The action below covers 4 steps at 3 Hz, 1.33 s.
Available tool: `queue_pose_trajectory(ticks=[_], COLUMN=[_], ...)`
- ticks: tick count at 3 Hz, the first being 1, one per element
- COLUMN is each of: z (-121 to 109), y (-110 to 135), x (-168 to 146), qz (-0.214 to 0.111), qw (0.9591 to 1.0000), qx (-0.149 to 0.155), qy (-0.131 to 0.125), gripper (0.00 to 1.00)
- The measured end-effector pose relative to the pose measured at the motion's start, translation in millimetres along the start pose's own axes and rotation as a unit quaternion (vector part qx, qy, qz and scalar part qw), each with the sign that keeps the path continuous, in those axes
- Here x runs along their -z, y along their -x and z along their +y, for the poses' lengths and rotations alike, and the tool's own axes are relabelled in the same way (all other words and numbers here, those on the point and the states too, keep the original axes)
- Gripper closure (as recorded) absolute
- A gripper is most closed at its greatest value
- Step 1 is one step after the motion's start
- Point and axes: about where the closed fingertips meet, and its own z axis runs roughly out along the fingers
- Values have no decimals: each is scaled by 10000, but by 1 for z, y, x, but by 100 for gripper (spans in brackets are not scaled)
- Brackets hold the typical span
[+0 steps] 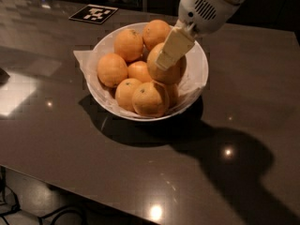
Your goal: Pick orange from white bowl
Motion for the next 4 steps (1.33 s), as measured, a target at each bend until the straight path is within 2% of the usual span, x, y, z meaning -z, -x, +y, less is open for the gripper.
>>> queue_pose_trajectory(ticks=[1,2,4], z=[7,16,16], y=[1,7,7], x=[22,39,39], qz=[-416,-677,-677], qw=[9988,9961,9961], qx=[251,571,571], qy=[115,27,27], gripper=[100,97,51])
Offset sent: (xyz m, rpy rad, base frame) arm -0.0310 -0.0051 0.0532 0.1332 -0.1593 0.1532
